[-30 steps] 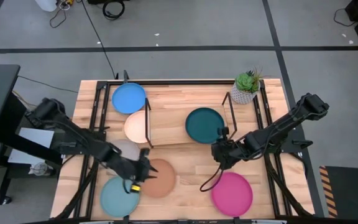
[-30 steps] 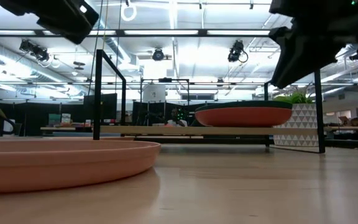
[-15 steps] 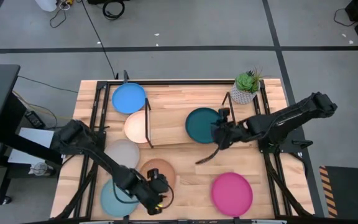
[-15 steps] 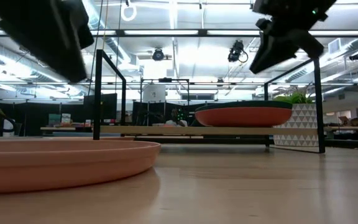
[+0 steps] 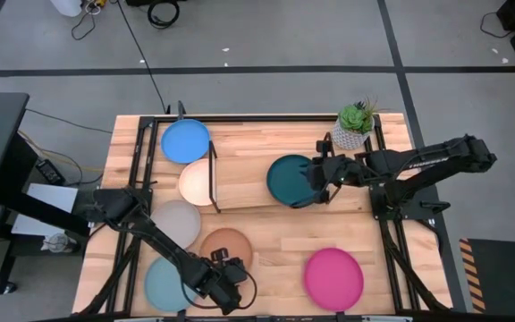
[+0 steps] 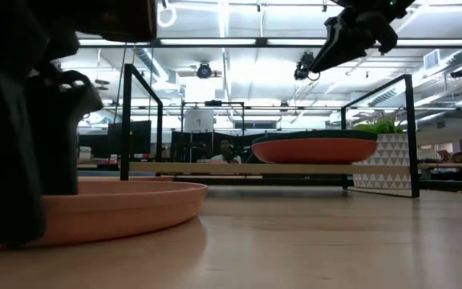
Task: Place and stack plates onto a shelf
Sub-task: Put the brown plate on the shelf
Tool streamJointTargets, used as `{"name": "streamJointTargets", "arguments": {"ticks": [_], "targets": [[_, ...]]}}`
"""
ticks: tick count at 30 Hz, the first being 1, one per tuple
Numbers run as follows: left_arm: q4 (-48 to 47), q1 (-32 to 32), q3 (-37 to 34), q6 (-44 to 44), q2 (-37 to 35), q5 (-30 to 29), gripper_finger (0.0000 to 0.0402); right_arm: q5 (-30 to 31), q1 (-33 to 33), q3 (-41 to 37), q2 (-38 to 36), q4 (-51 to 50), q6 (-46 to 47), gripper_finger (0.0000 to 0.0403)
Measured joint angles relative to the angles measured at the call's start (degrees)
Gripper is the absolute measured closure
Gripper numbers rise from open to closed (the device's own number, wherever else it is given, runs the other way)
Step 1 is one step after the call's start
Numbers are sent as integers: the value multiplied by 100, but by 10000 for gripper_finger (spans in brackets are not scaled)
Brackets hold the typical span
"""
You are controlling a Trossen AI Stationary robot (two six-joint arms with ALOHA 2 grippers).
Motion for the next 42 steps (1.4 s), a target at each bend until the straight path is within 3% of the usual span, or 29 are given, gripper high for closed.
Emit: {"name": "streamJointTargets", "arguments": {"ticks": [5,8,10,15,22,25,33,42], "targets": [[-33,2,0,24,-2,55,290,-20,-43,0,12,43,-5,322],[-46,36,2,40,-12,342,358,-21,-45,0,-3,40,19,322],[-75,79,4,102,-83,563,383,-22,-43,0,-5,39,41,322],[-258,81,178,461,-477,399,384,-242,-41,0,-3,40,217,322],[-696,134,843,2145,-1114,-897,386,-496,-13,0,-3,9,606,322],[-748,313,934,2921,-1268,-1186,386,-491,90,0,-3,-97,818,322],[-976,1247,748,4326,-1274,-1226,387,-251,813,0,-3,-481,1705,322],[-1208,2317,92,4801,-1279,-698,386,499,1701,0,-5,-848,2690,322]]}}
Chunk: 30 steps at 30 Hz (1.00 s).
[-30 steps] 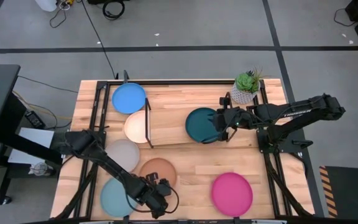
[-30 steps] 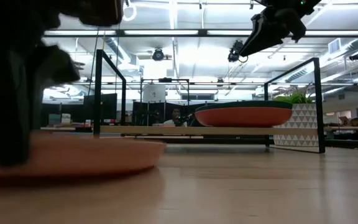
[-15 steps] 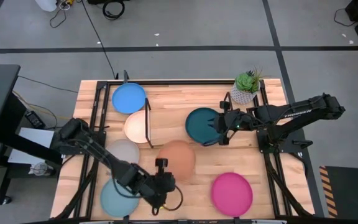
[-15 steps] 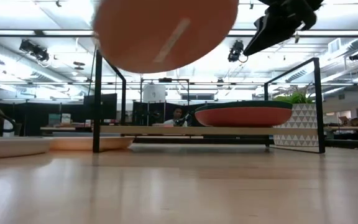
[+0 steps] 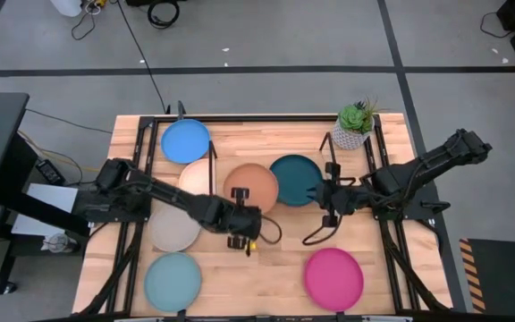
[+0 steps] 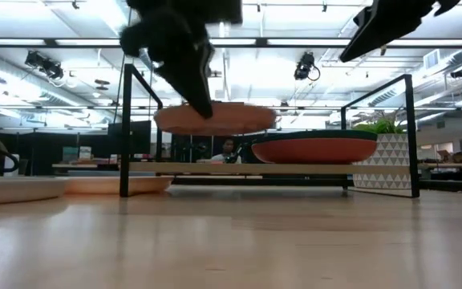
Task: Place and stack plates onto a shelf
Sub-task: Put the brown plate on the shelf
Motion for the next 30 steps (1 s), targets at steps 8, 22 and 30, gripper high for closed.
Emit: {"name": "streamJointTargets", "arguments": {"ticks": [8,22,30], "targets": [[-758,571,-80,-122,-9,-47,386,174,238,0,0,-63,562,322],[179,807,-579,126,-9,439,364,199,258,0,0,-140,1001,322],[377,805,-577,70,-9,442,342,199,258,0,0,-154,973,322]]}}
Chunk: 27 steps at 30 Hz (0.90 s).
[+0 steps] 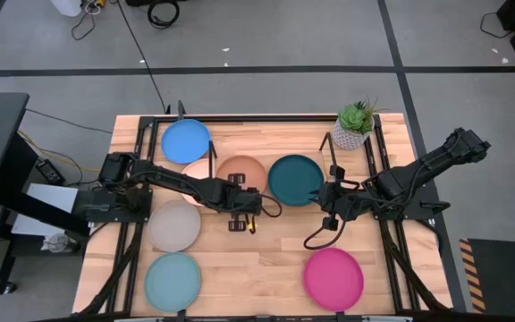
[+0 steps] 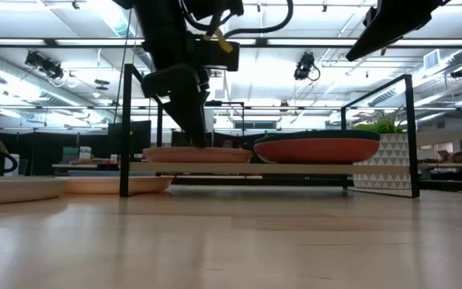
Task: Place and stack plates onto a shelf
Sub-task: Put the brown plate on the shelf, then stack the pink plate on top of the dark green plate on the shelf
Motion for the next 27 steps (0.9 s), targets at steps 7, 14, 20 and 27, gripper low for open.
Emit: {"name": "streamJointTargets", "arguments": {"ticks": [7,14,20,27], "targets": [[66,0,65,-23,0,0,256,-414,16,-463,7,502,-470,322],[535,-328,210,347,-243,-48,225,-509,85,-1363,407,2329,-1409,321],[1716,-742,-274,845,-393,176,239,-591,208,-1103,887,1928,-1303,321],[1981,-1009,-444,996,-524,835,246,-2037,693,-1036,1104,1742,-665,321]]}}
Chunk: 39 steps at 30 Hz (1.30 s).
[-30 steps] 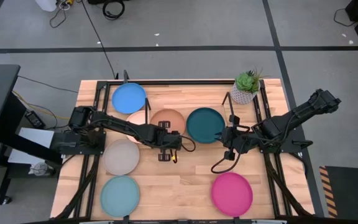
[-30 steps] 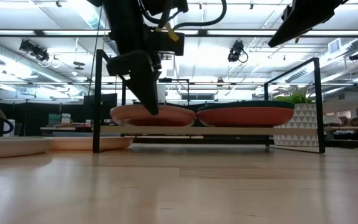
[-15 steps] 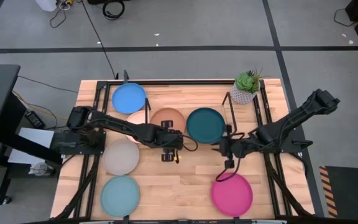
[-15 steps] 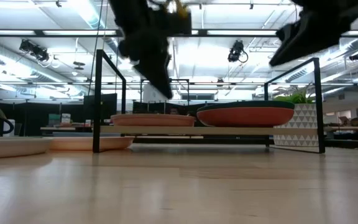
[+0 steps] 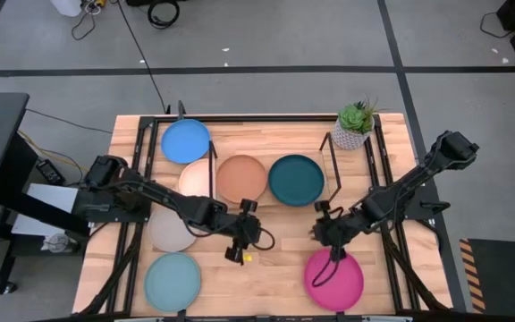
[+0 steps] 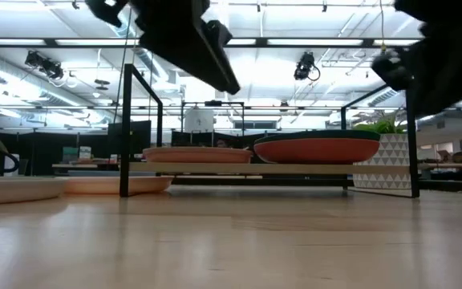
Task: Place and stack plates onto a shelf
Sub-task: Stack the pink plate on top of the dark green plate on the shelf
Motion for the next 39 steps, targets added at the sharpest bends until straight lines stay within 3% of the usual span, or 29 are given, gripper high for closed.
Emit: {"name": "streamJointTargets", "arguments": {"ticks": [4,9,13,18,23,31,39], "targets": [[11,-12,2,107,-101,-1,246,-690,91,2,224,-473,970,308],[-6,-5,2,188,-142,-2,246,-1284,112,-4,637,-683,1388,268],[-8,26,7,288,-162,-2,246,-1438,107,-4,778,-755,1666,240],[-25,28,7,548,-162,-1,246,-1351,105,-4,997,-1048,1804,236],[-12,26,7,869,-162,-2,246,-1360,107,-4,1185,-1081,1808,263],[24,17,7,1180,-156,-2,246,-1580,-85,7,1021,-1036,2238,381],[50,28,7,1380,-153,-10,246,-1427,-137,-7,643,-1144,2548,386]]}}
